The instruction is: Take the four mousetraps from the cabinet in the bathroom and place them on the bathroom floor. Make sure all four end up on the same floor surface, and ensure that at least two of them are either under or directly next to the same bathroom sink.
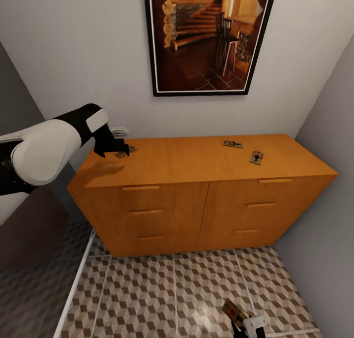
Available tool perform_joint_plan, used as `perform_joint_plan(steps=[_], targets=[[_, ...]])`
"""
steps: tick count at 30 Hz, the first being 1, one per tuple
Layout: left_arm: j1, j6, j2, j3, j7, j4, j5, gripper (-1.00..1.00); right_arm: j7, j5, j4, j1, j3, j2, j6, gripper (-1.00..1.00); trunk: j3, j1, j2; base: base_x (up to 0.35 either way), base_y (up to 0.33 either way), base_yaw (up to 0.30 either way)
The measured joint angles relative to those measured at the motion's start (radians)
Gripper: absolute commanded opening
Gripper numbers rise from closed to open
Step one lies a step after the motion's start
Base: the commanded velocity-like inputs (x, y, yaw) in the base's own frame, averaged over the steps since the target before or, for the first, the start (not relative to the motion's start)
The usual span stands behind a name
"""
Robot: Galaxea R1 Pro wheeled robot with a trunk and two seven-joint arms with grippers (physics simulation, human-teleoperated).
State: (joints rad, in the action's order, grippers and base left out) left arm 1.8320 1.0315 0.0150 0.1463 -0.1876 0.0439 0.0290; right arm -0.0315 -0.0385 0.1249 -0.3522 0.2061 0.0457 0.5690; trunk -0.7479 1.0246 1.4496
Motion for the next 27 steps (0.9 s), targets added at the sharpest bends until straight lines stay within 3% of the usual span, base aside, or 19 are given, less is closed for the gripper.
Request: perform_joint_plan(steps=[13,27], targets=[[-0.006,-0.001,0.000,0.000,0.000,0.000,0.000,1.00,0.000,0.000,0.000,0.000,0.000,0.000,0.000,-1.00,0.000,0.000,0.000,0.192,0.014,0.000],[-0.024,-0.001,0.000,0.000,0.000,0.000,0.000,1.00,0.001,0.000,0.000,0.000,0.000,0.000,0.000,-1.00,0.000,0.000,0.000,0.013,0.004,0.000]])
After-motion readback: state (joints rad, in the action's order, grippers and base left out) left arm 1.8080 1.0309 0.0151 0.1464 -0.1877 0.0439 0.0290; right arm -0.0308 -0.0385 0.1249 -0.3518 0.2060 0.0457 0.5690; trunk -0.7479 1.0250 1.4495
